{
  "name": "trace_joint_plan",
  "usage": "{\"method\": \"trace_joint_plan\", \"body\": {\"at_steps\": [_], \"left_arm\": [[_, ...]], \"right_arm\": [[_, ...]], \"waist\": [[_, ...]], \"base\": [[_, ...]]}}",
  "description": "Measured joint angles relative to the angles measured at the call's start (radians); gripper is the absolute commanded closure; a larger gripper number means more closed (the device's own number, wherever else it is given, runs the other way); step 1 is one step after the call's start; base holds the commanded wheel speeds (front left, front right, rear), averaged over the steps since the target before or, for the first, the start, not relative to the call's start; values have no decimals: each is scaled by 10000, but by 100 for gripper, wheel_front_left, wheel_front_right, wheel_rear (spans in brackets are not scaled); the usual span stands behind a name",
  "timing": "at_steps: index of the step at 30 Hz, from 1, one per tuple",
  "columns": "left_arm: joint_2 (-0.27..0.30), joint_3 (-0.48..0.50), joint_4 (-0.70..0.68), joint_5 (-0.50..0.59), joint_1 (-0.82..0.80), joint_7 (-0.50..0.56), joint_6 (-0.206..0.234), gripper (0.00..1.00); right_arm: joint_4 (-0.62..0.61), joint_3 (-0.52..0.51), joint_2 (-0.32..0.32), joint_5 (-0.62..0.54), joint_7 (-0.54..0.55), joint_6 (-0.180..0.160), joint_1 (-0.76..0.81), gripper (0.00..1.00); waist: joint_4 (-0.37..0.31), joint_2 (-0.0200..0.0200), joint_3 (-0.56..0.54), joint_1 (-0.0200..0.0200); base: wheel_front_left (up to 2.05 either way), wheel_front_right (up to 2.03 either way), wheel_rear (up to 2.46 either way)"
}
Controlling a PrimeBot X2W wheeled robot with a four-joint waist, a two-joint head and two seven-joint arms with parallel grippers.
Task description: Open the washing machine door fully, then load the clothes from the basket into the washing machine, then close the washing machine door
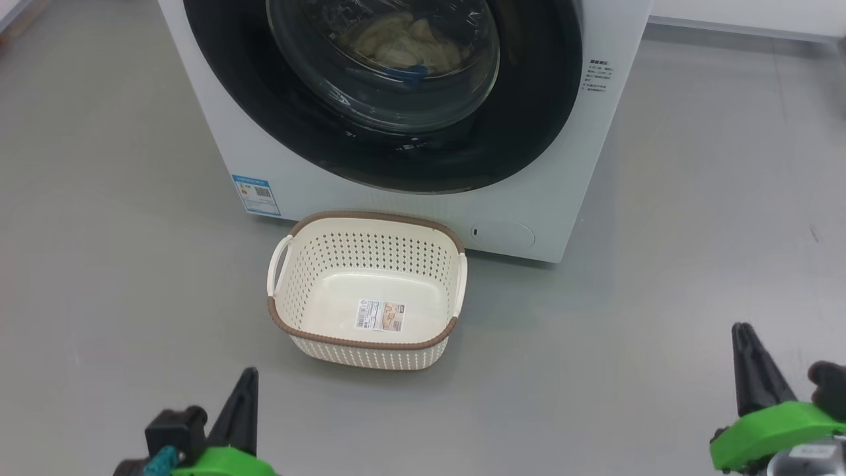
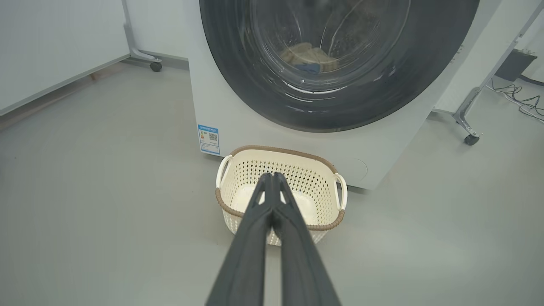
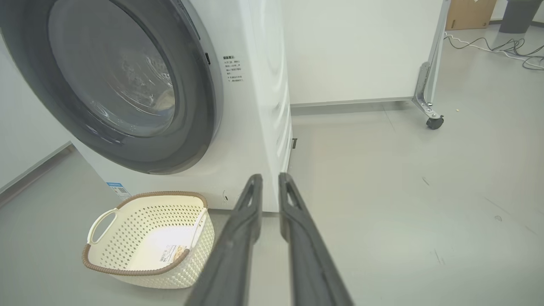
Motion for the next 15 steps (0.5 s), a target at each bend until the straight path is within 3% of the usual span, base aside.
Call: {"method": "trace_joint_plan", "body": {"at_steps": [10,15], "left_arm": [[-422,-307,1511,-4,1317,94,-2,100],[-481,-226,1544,-535,1429,198,-61,100]], "right_arm": [[1854,184,113,2,2,0,677,100],[1948,230,123,596,105,0,710,100]], "waist": [[-12,0,3,0],[-68,0,-18,0]], "base": [[0,0,0],[0,0,0]]}}
